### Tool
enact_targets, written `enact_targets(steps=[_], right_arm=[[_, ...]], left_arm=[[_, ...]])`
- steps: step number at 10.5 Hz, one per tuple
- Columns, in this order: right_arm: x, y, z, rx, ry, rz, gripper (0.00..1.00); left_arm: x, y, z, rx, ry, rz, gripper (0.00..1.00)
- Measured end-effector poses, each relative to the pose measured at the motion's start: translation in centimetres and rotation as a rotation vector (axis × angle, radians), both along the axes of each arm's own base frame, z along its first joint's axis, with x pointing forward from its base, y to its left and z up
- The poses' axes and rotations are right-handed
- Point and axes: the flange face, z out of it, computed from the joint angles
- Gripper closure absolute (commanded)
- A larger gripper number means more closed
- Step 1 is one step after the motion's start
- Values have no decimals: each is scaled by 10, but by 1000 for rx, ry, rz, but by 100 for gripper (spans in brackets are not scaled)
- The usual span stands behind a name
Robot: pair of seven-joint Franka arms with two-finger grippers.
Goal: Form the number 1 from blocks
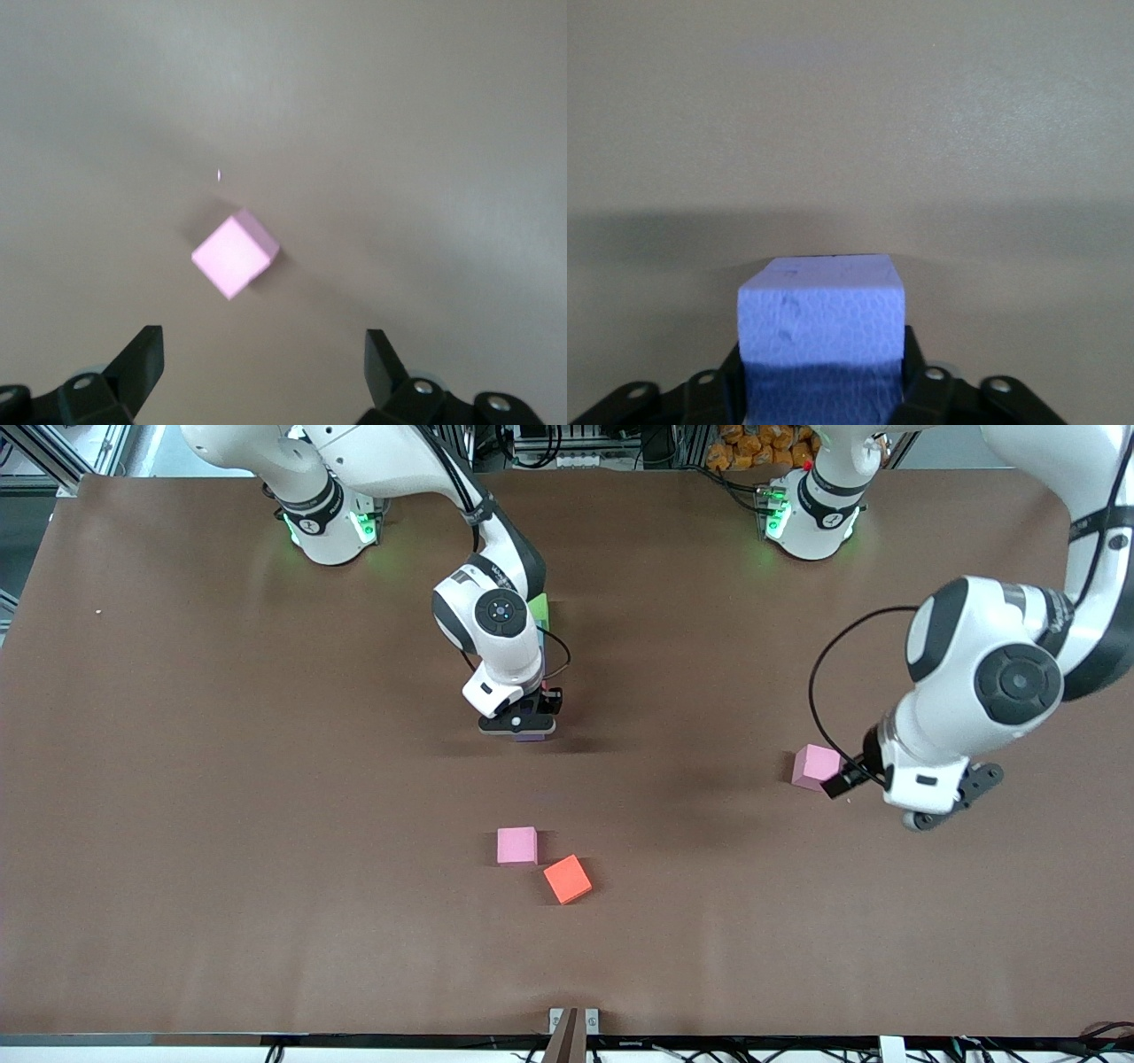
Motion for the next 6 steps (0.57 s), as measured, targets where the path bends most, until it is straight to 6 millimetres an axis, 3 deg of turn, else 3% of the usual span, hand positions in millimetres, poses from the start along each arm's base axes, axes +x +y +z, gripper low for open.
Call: enact_targets(steps=[4,6], right_arm=[[7,-3,8,9,-13,-15,0],[33,-21,39,36,-40,-61,0]], left_arm=[[-67,-32,9,43,-11,-93,0],[-79,-37,25,46,-31,-192,0]])
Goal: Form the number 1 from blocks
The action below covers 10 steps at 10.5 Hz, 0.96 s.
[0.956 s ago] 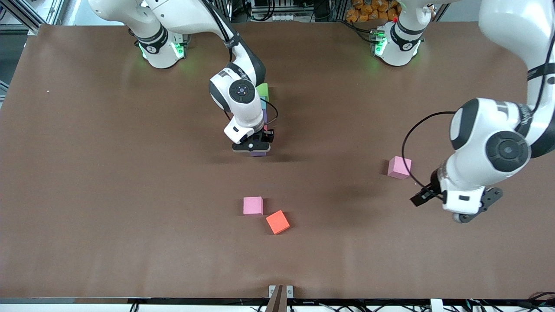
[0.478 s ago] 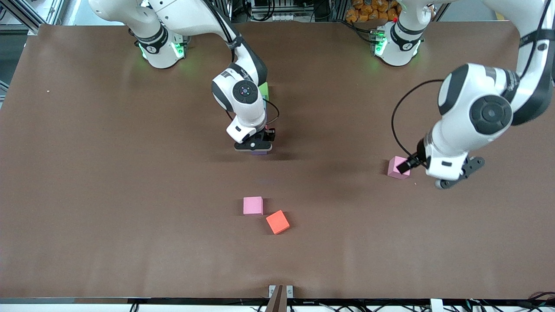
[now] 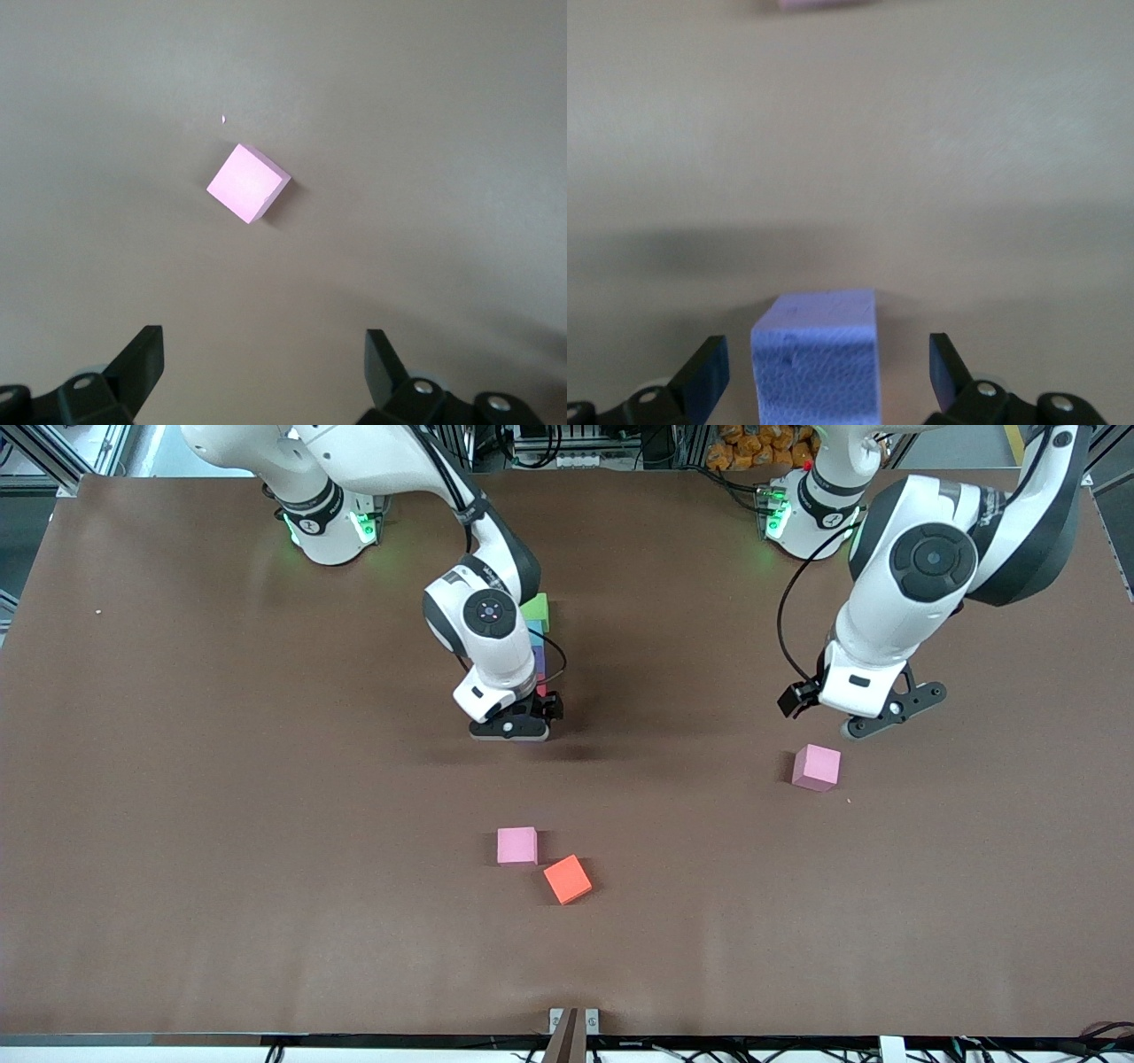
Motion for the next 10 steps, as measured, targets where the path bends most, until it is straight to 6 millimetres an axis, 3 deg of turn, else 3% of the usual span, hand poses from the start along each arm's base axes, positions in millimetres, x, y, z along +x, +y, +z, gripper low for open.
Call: enact_targets(steps=[3,6,8,10], right_arm=[[49,-61,69,-3,10,11,0],[93,-141,157,-32,87,61,0],[111,-191,205,-28,101,56,0],[122,-236,236,-23,102,50,0]], left_arm=[[3,27,41,-5,-49,-110,0],[7,32,97,-8,-89,-184,0],[9,42,126,-6,-95,-236,0],[11,64,153,-4,-82,-266,0]])
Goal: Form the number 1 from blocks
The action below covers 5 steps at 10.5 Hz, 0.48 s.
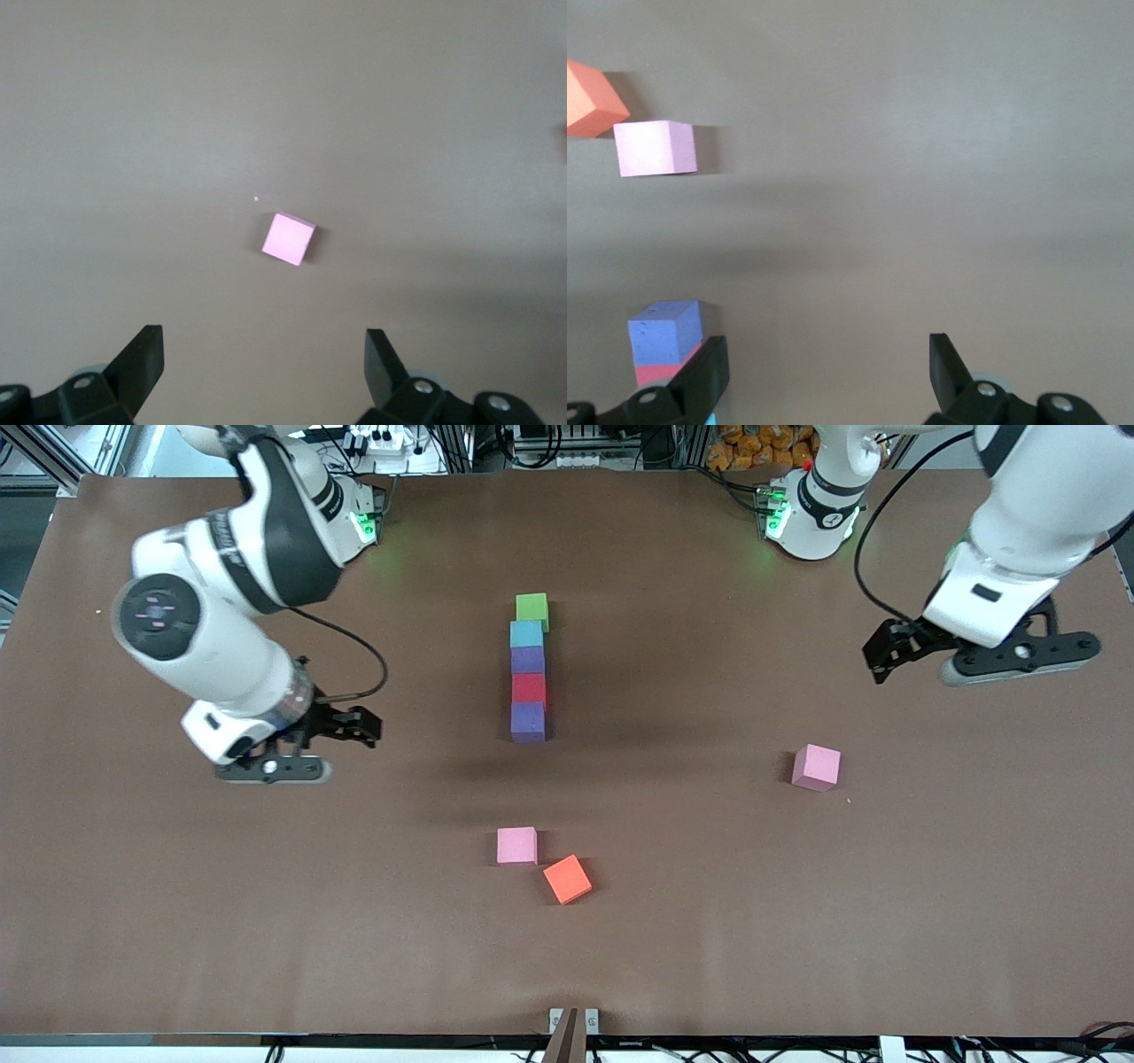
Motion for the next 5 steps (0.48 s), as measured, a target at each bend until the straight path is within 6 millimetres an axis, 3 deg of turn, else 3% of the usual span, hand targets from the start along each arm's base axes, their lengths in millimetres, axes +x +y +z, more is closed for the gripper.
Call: enact_targets(steps=[3,5], right_arm=[[5,-72,47,17,-48,-71,0],[-3,-118,78,25,-66,-126,0]], left_arm=[[0,42,41,-60,17,-36,0],[-1,48,44,-72,27,-38,0]])
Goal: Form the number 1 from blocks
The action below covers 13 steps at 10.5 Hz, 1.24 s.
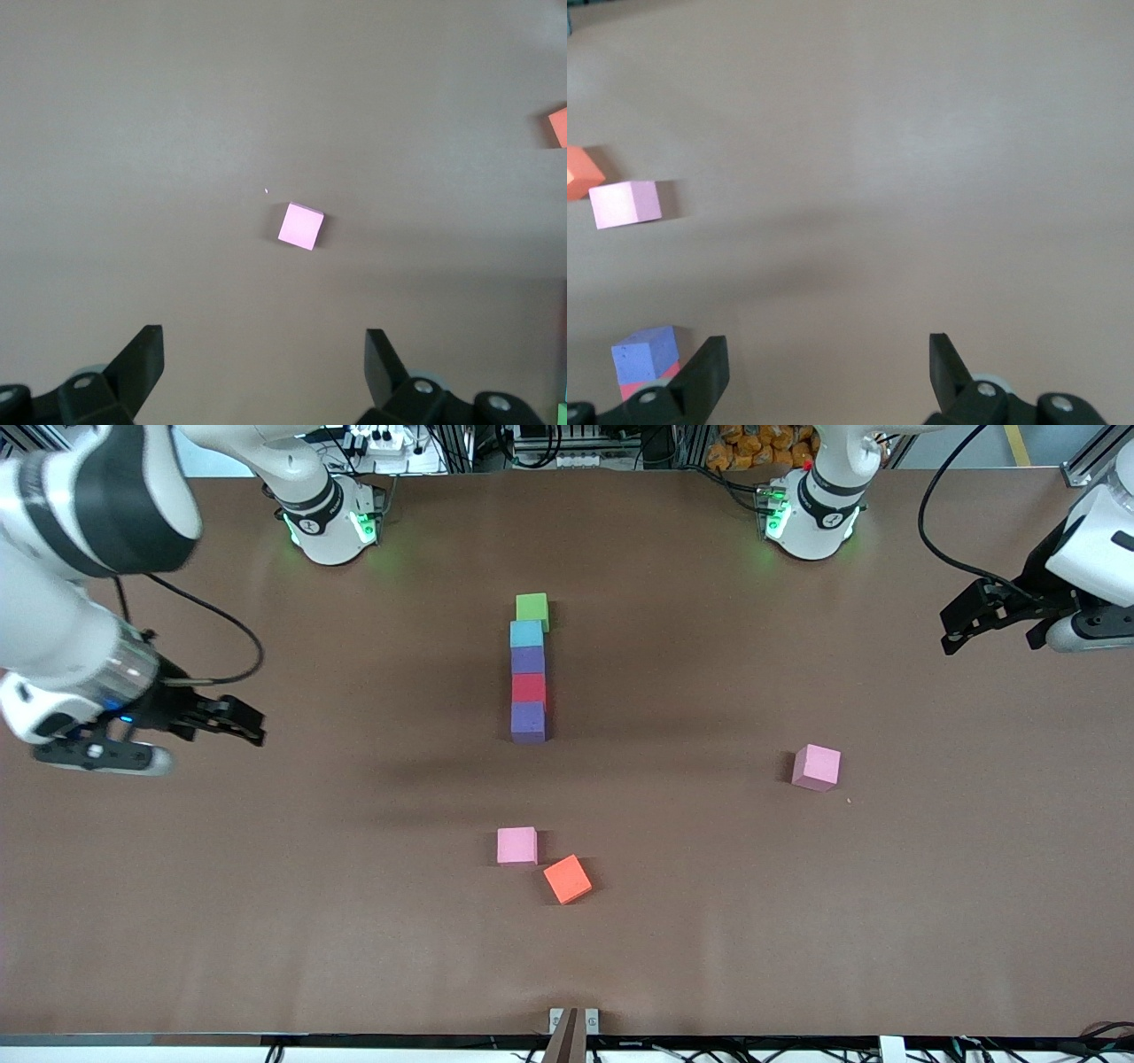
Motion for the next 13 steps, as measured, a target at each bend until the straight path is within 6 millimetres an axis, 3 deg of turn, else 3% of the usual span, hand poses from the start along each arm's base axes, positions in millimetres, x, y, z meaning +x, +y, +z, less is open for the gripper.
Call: enact_targets(steps=[5,9,13], right_arm=[[-11,-56,48,-12,3,55,0],[-11,-68,50,-43,2,73,0],[-11,-70,50,-43,2,72,0]], left_arm=[[2,0,-3,-1,16,1,0],[-4,-11,-1,-23,50,-15,0],[-5,-10,16,-63,23,-12,0]])
